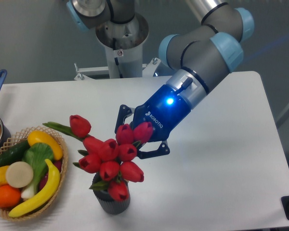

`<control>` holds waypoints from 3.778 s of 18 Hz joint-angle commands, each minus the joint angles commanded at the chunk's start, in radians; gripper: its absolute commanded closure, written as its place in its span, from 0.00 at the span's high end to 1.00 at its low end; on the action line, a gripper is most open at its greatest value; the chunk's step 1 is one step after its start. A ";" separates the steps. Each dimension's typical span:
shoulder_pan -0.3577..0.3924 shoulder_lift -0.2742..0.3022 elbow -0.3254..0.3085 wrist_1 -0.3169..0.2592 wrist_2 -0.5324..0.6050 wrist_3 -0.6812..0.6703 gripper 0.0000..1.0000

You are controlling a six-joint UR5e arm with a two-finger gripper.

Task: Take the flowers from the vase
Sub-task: 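Lift the gripped tulips up out of the dark vase, then carry the tulips away from the vase and hold them above the table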

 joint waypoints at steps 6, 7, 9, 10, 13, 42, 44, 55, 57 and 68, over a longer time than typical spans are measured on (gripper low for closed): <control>0.029 0.012 0.006 0.000 -0.029 -0.038 0.00; 0.038 0.017 0.006 0.000 -0.028 -0.038 0.00; 0.060 0.018 0.005 0.000 -0.025 -0.038 0.00; 0.070 0.018 0.006 0.000 -0.022 -0.037 0.00; 0.098 0.017 0.008 -0.002 -0.008 -0.025 0.00; 0.092 0.129 -0.123 -0.184 0.903 0.179 0.00; 0.072 0.127 -0.123 -0.242 0.968 0.227 0.00; -0.020 0.074 -0.086 -0.386 1.219 0.298 0.02; -0.023 0.072 -0.087 -0.408 1.229 0.314 0.02; -0.028 0.074 -0.121 -0.419 1.244 0.314 0.03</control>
